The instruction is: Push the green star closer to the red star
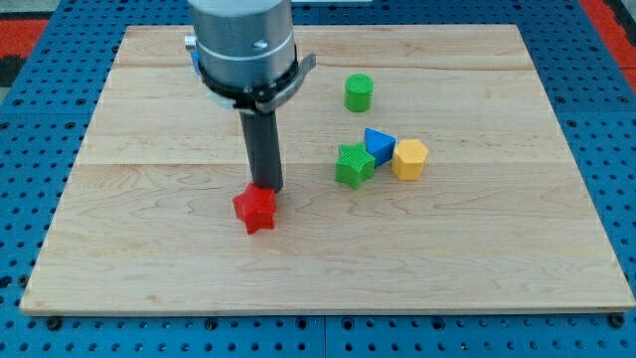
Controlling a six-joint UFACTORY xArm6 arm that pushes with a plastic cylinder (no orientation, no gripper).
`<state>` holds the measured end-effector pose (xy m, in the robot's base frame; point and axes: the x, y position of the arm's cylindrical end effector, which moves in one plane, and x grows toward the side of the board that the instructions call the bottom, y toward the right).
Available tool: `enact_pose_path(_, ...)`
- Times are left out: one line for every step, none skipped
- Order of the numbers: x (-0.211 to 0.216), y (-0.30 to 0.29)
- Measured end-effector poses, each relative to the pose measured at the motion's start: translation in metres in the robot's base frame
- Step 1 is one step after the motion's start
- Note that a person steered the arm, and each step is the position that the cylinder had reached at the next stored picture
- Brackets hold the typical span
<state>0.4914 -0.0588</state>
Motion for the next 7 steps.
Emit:
enact_pose_path(-0.022, -0.006)
enact_pose_path(-0.006, -0.037)
enact_pose_path(0.029, -0.003)
enact_pose_path(0.029, 0.007)
enact_pose_path(0.002, 0.019)
enact_pose_path(0.002, 0.104)
enact_pose_path(0.002, 0.171)
